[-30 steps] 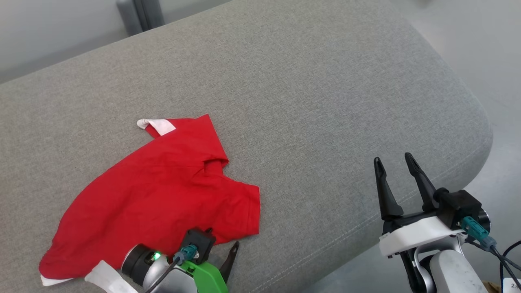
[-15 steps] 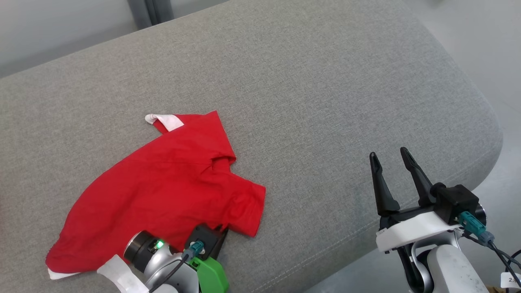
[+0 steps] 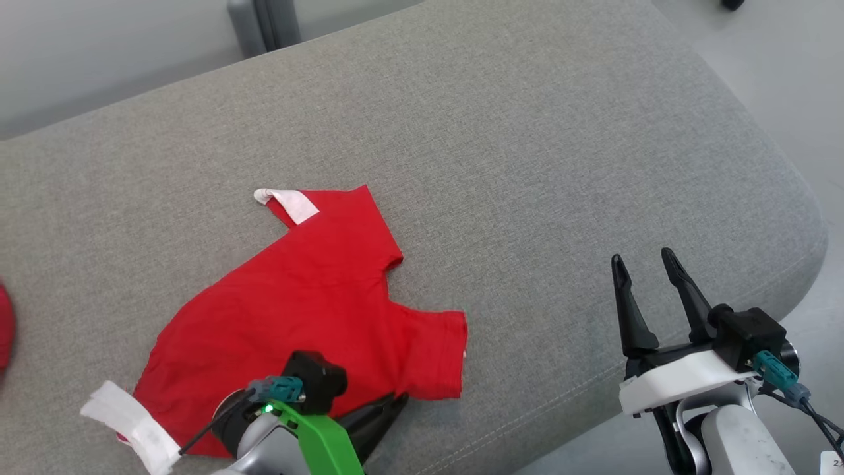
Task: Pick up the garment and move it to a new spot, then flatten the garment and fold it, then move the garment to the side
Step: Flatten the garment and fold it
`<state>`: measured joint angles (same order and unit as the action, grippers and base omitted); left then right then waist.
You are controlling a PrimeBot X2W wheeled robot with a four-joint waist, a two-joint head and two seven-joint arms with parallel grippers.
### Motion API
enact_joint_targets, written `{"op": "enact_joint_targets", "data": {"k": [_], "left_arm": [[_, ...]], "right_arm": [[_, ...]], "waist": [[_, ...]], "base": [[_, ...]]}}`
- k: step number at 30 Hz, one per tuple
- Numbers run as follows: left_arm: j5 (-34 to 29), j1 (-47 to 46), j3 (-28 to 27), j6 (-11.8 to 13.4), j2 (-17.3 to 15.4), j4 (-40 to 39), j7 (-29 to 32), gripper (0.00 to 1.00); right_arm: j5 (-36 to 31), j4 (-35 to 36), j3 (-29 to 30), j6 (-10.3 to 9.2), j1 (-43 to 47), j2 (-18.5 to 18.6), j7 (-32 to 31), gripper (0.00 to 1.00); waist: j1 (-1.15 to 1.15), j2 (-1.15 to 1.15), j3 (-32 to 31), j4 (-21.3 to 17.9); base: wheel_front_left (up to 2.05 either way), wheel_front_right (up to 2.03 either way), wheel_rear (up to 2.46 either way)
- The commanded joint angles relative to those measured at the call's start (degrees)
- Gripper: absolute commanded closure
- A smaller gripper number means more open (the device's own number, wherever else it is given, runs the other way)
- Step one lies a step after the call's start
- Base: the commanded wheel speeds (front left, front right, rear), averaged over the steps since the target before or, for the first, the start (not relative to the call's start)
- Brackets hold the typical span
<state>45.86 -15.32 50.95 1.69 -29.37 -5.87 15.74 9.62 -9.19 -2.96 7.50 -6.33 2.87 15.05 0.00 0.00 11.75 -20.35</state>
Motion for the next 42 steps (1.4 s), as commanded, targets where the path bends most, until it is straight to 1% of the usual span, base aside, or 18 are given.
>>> {"op": "enact_joint_targets", "data": {"k": [1,2,4,6,9,11,15,18,21,23,28,29,31,35,39,40,41,42], "left_arm": [[2.06,1.34,-0.17,-0.59,-2.02,-3.79,2.36,1.0],[4.18,1.78,-0.35,-1.0,-2.94,-6.24,3.84,1.0],[9.56,2.52,-1.47,-1.73,-3.7,-10.39,6.36,1.0],[14.98,2.05,-2.7,-2.25,-4.02,-12.44,9.1,1.0],[21.31,-1.72,-4.72,-2.78,-3.53,-11.45,13.56,1.0],[21.86,-5.67,-5.7,-2.87,-3.58,-8.61,16.05,1.0],[18.63,-14.58,-6.09,-3.65,-3.95,-0.66,20.03,1.0],[13.25,-20.97,-5.46,-4.25,-4.65,5.99,21.11,1.0],[7.94,-26.27,-4.37,-5.21,-3.84,12.39,20.46,1.0],[4.21,-29.3,-3.13,-6.0,-3.45,16.78,19.21,1.0],[-3.38,-33.97,1.06,-7.69,-1.08,26.66,14.42,1.0],[-3.38,-33.97,1.06,-7.69,-1.08,26.66,14.42,1.0],[-6.07,-35.0,2.82,-8.16,-0.29,29.95,11.96,1.0],[-9.21,-36.66,4.84,-8.55,1.62,35.95,6.76,1.0],[-11.76,-38.16,5.23,-8.25,3.43,40.65,-0.18,1.0],[-11.57,-38.06,4.57,-7.67,4.35,41.74,-2.45,0.94],[-11.68,-38.16,4.01,-6.77,5.02,42.91,-4.5,0.66],[-12.41,-38.29,4.08,-6.28,5.44,44.19,-5.84,0.32]], "right_arm": [[-0.28,0.1,0.17,-0.02,0.38,0.06,0.19,0.0],[-0.24,0.11,0.2,-0.02,0.44,0.06,0.19,0.0],[-0.01,0.12,0.21,-0.01,0.42,0.06,0.19,0.0],[0.31,0.06,-0.19,-0.02,0.15,0.06,0.19,0.0],[0.89,-0.19,-1.09,-0.02,-0.6,0.05,0.19,0.0],[1.1,-0.38,-2.15,-0.02,-1.29,0.05,0.19,0.0],[1.51,-0.72,-3.93,-0.02,-2.44,0.08,0.19,0.0],[1.84,-1.22,-4.73,-0.02,-2.84,0.05,0.19,0.0],[2.04,-1.71,-5.57,-0.02,-2.54,0.04,0.19,0.0],[1.85,-2.05,-6.28,-0.02,-2.12,0.05,0.19,0.0],[1.53,-2.38,-7.43,-0.02,-0.91,0.06,0.19,0.0],[1.53,-2.38,-7.43,-0.02,-0.91,0.06,0.19,0.0],[1.3,-2.34,-7.47,-0.02,-0.72,0.05,0.19,0.0],[0.55,-2.61,-6.93,-0.02,-0.02,0.06,0.19,0.0],[-0.41,-2.88,-6.3,-0.02,0.04,0.06,0.19,0.0],[-0.56,-2.9,-6.16,-0.02,0.1,0.05,0.19,0.0],[-0.66,-2.91,-6.17,-0.02,0.13,0.04,0.19,0.0],[-0.84,-2.97,-6.13,-0.02,0.13,0.06,0.19,0.0]], "waist": [[0.0,0.0,-0.38,0.48],[0.0,0.0,-0.45,0.6],[0.0,0.0,-0.45,0.88],[0.0,0.0,-0.32,1.0],[0.0,0.0,0.3,0.98],[0.0,0.0,1.05,0.49],[0.0,0.0,2.75,-1.48],[0.0,0.0,4.09,-3.16],[0.0,0.0,5.52,-4.51],[0.0,0.0,6.23,-5.18],[0.0,0.0,6.68,-6.16],[0.0,0.0,6.68,-6.16],[0.0,0.0,6.46,-6.38],[0.0,0.0,5.63,-6.11],[0.0,0.0,4.92,-5.23],[0.0,0.0,4.73,-4.92],[0.0,0.0,4.56,-4.66],[0.0,0.0,4.34,-4.37]], "base": [[0.0,0.0,0.0],[0.0,0.0,0.0],[0.0,0.0,0.0],[0.0,0.0,0.0],[0.0,0.0,0.0],[0.0,0.0,0.0],[0.0,0.0,0.0],[0.0,0.0,0.0],[0.0,0.0,0.0],[0.0,0.0,0.0],[0.0,0.0,0.0],[0.0,0.0,0.0],[0.0,0.0,0.0],[0.0,0.0,0.0],[0.0,0.0,0.0],[0.0,0.0,0.0],[0.0,0.0,0.0],[0.0,0.0,0.0]]}}
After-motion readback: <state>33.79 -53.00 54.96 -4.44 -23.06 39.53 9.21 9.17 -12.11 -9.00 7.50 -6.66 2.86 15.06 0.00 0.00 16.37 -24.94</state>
